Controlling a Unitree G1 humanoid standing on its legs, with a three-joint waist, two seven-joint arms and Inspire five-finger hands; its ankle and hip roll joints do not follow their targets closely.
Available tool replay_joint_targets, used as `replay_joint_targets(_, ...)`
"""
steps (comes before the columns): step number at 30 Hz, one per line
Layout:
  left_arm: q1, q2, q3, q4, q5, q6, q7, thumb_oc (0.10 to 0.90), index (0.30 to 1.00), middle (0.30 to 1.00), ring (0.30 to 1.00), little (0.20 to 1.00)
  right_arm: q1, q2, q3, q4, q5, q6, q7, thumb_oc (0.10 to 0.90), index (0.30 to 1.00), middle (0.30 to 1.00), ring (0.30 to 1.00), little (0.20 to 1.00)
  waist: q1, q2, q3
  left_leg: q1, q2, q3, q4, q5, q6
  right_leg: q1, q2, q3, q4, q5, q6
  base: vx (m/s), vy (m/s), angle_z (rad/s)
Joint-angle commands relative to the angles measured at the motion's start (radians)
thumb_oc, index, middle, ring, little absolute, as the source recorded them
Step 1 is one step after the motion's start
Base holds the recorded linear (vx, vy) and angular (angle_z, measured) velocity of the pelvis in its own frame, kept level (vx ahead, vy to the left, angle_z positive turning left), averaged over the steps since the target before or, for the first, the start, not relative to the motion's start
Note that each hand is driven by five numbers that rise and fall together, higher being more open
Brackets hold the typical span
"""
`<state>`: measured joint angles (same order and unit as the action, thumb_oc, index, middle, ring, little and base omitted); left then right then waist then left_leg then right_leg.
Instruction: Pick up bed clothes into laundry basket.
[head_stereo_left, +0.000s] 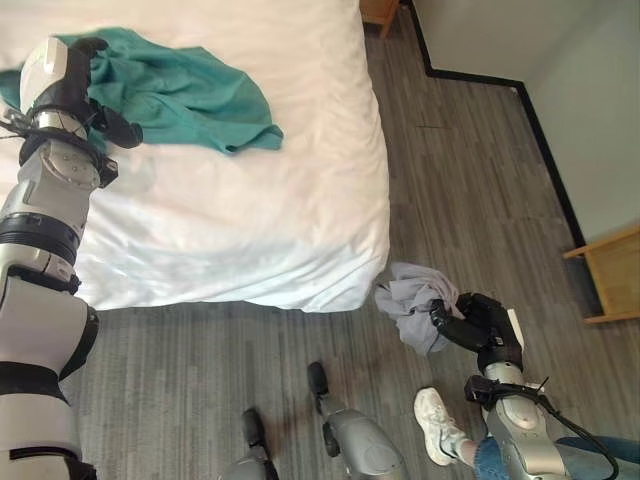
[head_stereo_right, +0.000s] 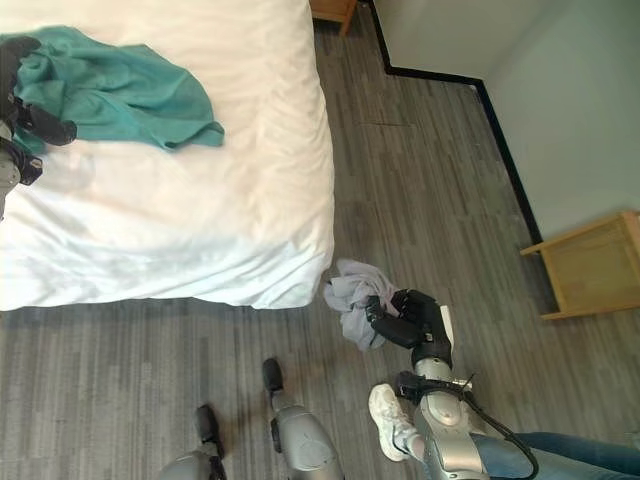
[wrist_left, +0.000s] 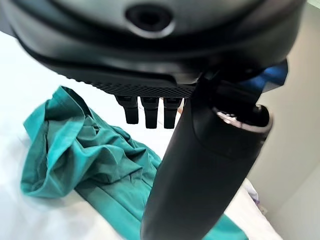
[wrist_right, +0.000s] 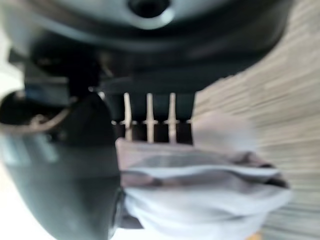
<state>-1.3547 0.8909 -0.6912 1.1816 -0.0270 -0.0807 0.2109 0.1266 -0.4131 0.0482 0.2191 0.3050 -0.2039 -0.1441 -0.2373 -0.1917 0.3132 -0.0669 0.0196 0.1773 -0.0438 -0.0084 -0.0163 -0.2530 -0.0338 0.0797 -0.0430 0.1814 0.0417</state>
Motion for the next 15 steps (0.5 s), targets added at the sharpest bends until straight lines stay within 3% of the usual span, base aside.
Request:
replay_joint_targets(1,-0.224,0.063,0.018,0.002,-0.026,-0.061,0.074,0.8,0.9,0.9,0.9,0.9,-0.013,-0.065,-0.091,-0.087,-0.015,-0.11,0.004,0.4,0.3,0.3,0.3,0.3,0.004,0.035,-0.048,-0.026,0.075,-0.078,-0.013,0.034,-0.043,0.065,-0.091,0.005,0.035,-0.083,0.175,0.02,0.016,-0.09)
replay_joint_targets(5,-0.321,0.078,-0.029,-0.01,-0.072,-0.069,0.082,0.8,0.9,0.9,0.9,0.9,0.017,-0.076,-0.093,-0.099,-0.037,-0.1,0.017,0.4,0.3,0.3,0.3,0.3,-0.002,0.059,-0.025,-0.053,0.062,-0.072,-0.04,0.046,-0.046,0.038,-0.102,0.007,0.012,-0.064,0.182,0.01,0.045,-0.04)
replay_joint_targets(15,-0.427,0.059,-0.103,-0.022,-0.074,-0.075,0.108,0.8,0.9,0.9,0.9,0.9,0.007,-0.069,-0.071,-0.087,-0.034,-0.097,0.026,0.4,0.3,0.3,0.3,0.3,-0.013,0.07,0.004,-0.08,0.049,-0.063,-0.044,0.038,-0.043,-0.009,-0.105,0.022,0.001,-0.034,0.197,0.01,0.023,-0.02)
